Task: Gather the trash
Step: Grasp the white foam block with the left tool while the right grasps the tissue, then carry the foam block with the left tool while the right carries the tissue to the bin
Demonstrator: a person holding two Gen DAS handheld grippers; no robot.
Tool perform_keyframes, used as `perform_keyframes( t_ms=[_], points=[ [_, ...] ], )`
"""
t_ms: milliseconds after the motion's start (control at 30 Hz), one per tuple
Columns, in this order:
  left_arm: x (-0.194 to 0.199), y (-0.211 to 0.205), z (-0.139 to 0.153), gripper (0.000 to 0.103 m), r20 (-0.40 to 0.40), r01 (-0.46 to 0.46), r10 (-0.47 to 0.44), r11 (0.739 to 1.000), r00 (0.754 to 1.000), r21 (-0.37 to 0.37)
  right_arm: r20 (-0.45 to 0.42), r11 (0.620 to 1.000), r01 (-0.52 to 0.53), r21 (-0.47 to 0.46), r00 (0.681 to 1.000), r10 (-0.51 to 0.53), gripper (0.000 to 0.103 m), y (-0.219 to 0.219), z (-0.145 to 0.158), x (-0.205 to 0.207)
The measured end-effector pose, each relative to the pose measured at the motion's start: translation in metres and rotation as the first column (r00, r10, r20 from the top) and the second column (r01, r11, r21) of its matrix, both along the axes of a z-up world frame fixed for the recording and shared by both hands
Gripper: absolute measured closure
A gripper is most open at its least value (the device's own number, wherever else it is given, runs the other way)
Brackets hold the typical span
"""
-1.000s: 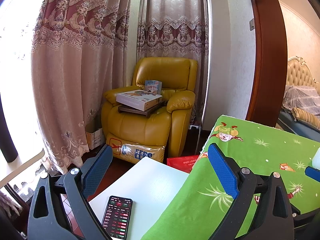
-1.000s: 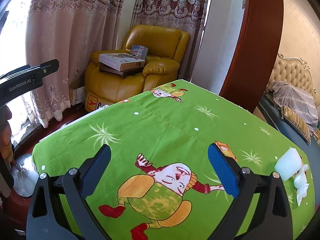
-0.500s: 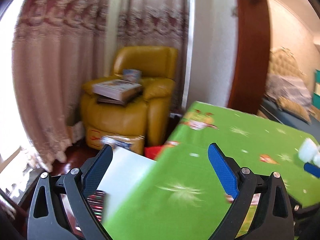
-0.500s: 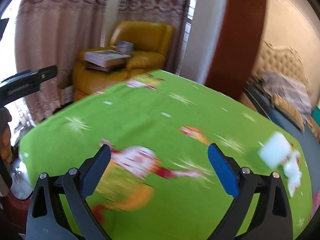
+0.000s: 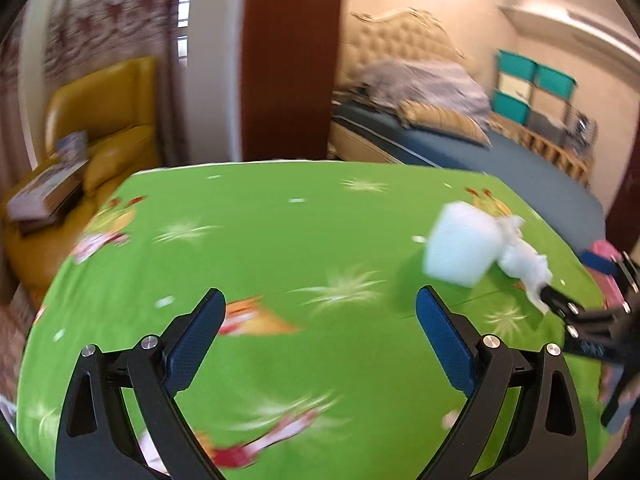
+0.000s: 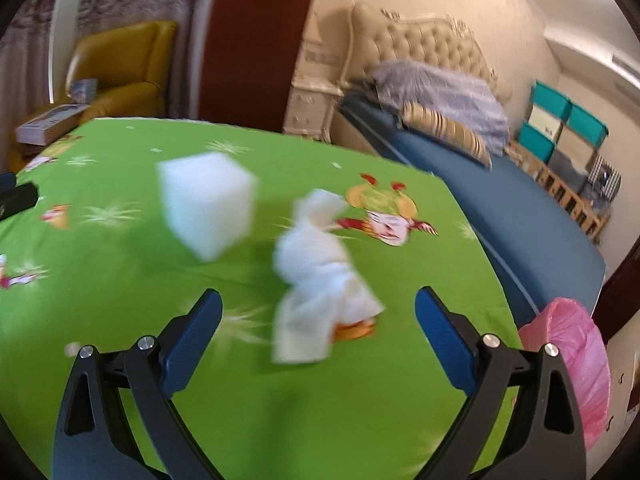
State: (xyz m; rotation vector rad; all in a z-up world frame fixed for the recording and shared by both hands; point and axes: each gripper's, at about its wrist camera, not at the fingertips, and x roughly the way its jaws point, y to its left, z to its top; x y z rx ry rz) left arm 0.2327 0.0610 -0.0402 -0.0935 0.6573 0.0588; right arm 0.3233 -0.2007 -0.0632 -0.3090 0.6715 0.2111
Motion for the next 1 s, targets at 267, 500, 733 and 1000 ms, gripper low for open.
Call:
perform_keyframes(
  t_ms=[267,500,733,1000],
  points=[
    [0.039,-0.057,-0.019,0.013,-0.072,0.132,-0.127,0.99,0.989,0.058,-0.099,0.997,-0.074,-0.004,0.992,0.073,0.034,0.013,-0.019,0.069],
    [0.075,-0.087,-0.032,0.013,-0.129,0.204,-0.197,0.978,0.972,0.044,-0.051,0.997,-0.034,0.069,0.998,0.038,0.065,-0.015,-0.008,0.062],
    [0.118,-0.111,-0.035,0.013,-0.158,0.224,-0.215,0.974,0.964,0.037,0.004,0.995,0.019,0.097,1.0,-0.019,0.065,-0.047,0.008,0.031],
    [0.101,-0.122,-0.031,0.044,-0.121,0.221,-0.211,0.973,0.97,0.069,-0.025,0.989,0.048,0.138,0.999,-0.045,0.065,-0.057,-0.001,0.005]
  ],
)
